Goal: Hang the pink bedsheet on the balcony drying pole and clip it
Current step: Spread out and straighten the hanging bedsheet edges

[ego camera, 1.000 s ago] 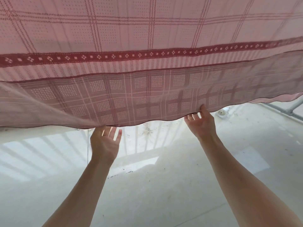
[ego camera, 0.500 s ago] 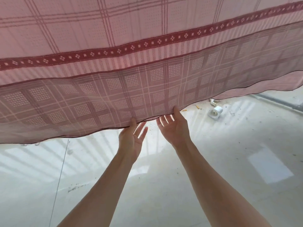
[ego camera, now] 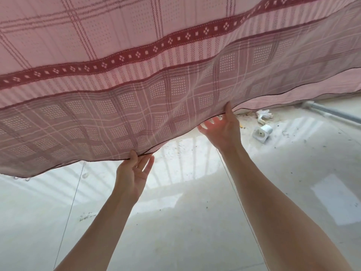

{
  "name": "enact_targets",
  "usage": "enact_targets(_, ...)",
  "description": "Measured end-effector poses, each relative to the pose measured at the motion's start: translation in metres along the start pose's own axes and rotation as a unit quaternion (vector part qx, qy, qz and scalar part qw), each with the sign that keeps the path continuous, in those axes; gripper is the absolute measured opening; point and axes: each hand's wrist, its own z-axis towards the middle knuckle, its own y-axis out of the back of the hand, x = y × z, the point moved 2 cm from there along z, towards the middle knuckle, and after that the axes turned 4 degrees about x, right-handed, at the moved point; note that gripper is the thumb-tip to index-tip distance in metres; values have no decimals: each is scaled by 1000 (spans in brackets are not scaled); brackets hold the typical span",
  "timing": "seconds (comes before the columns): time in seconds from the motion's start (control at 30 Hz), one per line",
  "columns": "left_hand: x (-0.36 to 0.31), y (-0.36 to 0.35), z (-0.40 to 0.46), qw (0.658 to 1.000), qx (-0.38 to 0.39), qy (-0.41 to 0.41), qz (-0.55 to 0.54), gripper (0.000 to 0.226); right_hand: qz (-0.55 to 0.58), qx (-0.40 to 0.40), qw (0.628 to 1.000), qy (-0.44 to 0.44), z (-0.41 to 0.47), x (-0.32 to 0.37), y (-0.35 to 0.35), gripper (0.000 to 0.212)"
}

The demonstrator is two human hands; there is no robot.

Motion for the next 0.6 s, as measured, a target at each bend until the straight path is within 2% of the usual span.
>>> enact_targets(0.2, -5, 6, 4, 1000, -5, -11, 12, 16, 8, -56, 998, -12, 5, -10, 15, 8)
enact_targets(0.23, -4, 7, 4, 1000, -5, -12, 19, 16, -12, -53, 998, -7, 3, -11, 18, 9)
enact_targets(0.37, -2, 13, 3, 999, -8, -15, 32, 17, -59, -42, 997, 4, -10, -22, 35, 32)
enact_targets(0.6, 1, 8, 7, 998, -27, -21, 56, 17, 95, -108, 989, 37, -6, -20, 42, 13)
